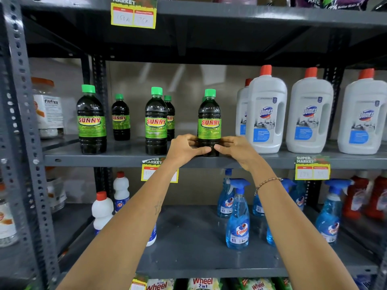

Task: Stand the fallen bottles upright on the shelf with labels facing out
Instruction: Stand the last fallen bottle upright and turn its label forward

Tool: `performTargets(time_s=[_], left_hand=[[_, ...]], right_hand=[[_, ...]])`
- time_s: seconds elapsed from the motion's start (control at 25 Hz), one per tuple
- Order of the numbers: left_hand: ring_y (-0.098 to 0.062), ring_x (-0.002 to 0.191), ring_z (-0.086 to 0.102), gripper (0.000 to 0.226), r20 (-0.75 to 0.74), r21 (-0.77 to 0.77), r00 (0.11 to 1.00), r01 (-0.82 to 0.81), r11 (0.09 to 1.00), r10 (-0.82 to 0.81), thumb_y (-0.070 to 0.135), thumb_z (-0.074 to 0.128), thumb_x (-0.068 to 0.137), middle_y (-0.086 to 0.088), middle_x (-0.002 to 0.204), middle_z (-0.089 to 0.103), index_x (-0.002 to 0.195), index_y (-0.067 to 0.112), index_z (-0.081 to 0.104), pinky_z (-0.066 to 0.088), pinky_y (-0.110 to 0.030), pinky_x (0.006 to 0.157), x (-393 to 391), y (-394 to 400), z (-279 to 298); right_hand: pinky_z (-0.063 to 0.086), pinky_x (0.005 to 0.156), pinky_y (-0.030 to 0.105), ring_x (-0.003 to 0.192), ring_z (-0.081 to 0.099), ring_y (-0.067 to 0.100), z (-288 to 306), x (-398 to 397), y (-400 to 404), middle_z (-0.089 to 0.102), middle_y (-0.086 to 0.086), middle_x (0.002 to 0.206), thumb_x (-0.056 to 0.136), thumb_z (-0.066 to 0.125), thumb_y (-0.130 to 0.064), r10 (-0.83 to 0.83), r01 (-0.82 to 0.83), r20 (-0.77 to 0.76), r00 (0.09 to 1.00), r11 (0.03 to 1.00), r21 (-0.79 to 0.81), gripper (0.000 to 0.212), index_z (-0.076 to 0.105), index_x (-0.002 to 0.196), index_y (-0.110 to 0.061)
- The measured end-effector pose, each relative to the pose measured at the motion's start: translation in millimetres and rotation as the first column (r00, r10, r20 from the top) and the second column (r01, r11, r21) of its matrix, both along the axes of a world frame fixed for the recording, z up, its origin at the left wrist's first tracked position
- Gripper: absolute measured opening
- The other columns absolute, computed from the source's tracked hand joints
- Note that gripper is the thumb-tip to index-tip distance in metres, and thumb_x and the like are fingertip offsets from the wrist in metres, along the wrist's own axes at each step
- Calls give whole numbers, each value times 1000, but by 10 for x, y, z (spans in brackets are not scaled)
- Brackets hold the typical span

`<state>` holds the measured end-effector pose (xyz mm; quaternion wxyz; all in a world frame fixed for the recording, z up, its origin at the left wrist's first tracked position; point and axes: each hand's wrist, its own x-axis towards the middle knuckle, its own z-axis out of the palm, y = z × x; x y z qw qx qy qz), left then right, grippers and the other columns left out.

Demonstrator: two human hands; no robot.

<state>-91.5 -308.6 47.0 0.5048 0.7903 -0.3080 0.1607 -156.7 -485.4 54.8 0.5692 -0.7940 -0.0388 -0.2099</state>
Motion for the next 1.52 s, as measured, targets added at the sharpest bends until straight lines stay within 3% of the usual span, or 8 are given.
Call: performTargets(time_s=[0.24,0.76,0.88,1.04,1.2,1.28,1.44,1.52], left_hand=[[-7,87,65,58,16,24,1000,2,1000,-2,39,84,67,-4,104,72,113,10,65,46,-6,67,-17,11,17],[-11,90,66,55,-5,5,994,105,994,-105,24,81,73,-8,112,70,121,5,62,50,-13,77,3,40,-30],[-11,84,65,53,4,-71,999,50,996,-49,23,80,75,-4,104,68,120,4,61,49,-11,70,-102,155,-93],[4,68,61,23,195,-357,973,-49,933,126,20,77,78,-3,82,71,96,9,69,49,-12,68,-145,554,-141],[-3,79,55,36,305,-540,892,-128,832,335,25,72,84,2,96,59,113,11,56,43,-11,71,-36,1015,-86],[-10,94,54,51,190,-470,930,-195,861,315,30,68,86,2,114,52,128,8,48,43,-17,79,128,1174,-68],[-19,110,61,47,-29,174,994,-103,979,109,31,65,89,-5,120,63,128,8,53,44,-25,87,329,1425,-37],[-18,108,62,41,-2,203,996,-84,976,86,22,66,89,-9,121,65,125,6,56,44,-18,85,336,1429,-30]], right_hand=[[51,77,15,101,62,13,0,-33,24,66,8,117,85,67,-5,0,0,7,1000,1000,7,44,56,127,-1],[49,77,15,106,61,15,-14,-18,66,65,9,120,86,66,-6,-44,44,1,999,999,-18,43,56,128,-2],[48,80,16,113,59,19,-6,-42,102,64,10,124,86,66,-8,-47,47,-6,999,999,9,44,55,128,-3],[53,82,28,89,63,13,-23,-99,412,71,5,101,86,65,-10,-460,460,260,849,886,63,21,67,107,-10],[58,84,36,86,69,20,58,62,1031,70,1,88,84,68,-10,-181,214,359,916,975,-54,13,70,96,-14],[56,88,34,91,67,18,100,221,1278,71,5,101,84,69,-11,-110,138,294,949,988,-76,23,69,107,-9],[50,97,36,104,64,18,13,488,1518,68,8,116,83,71,-13,-10,19,68,998,991,-131,38,61,119,-7],[51,98,40,103,65,19,-27,521,1520,70,7,114,83,71,-13,-15,21,38,999,985,-169,35,63,117,-10]])
